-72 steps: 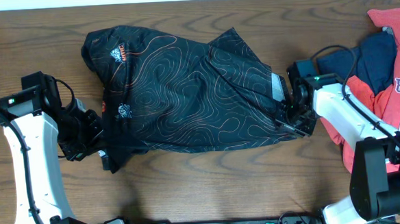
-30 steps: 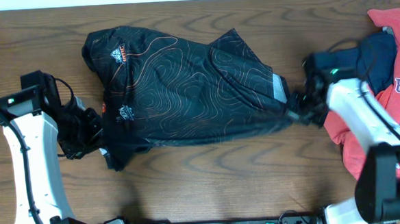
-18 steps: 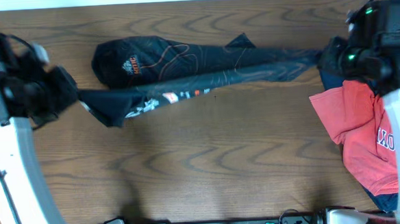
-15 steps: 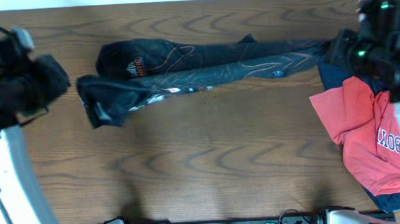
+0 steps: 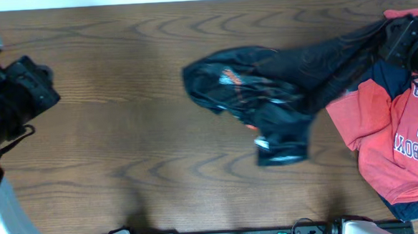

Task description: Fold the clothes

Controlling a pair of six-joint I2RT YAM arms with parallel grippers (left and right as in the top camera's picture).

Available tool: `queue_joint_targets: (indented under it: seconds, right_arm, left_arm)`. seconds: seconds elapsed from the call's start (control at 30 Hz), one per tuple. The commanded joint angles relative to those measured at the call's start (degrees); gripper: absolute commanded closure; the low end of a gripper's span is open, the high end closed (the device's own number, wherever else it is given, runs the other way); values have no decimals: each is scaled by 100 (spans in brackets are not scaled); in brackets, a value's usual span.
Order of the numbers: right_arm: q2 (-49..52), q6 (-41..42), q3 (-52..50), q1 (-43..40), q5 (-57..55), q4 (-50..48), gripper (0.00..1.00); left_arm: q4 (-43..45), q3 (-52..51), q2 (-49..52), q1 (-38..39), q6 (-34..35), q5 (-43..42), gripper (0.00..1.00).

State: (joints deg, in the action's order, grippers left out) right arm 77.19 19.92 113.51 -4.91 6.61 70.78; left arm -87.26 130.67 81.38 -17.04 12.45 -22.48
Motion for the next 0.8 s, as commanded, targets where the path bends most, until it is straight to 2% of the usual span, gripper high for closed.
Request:
queue_joint_targets:
  seconds: [0.0,0.13,0.33,0.53,0.67,0.77]
  right_arm:
    - [361,-98,-7,-114,-214,199,99]
    - [619,-181,-7,-107,-212,365,99]
    - [758,-179,-7,-107,-284,385,99]
    - [758,-179,-7,-109,-562,466,99]
    - [758,-179,-7,-109,-684,525,99]
    - [769,-179,-7,-109,-684,525,99]
  left_arm:
    - [-190,-317,378,313,68,-203,94]
    - [-186,-855,691,960,42,-284,92]
    - [275,-1716,1340,2199,26,-284,71]
    - [817,-2310,2153,3322,61,-503,69]
    - [1287,-2500,2691,4022,522,-695,66]
    - [1580,-2509,3027,4481,866,-695,59]
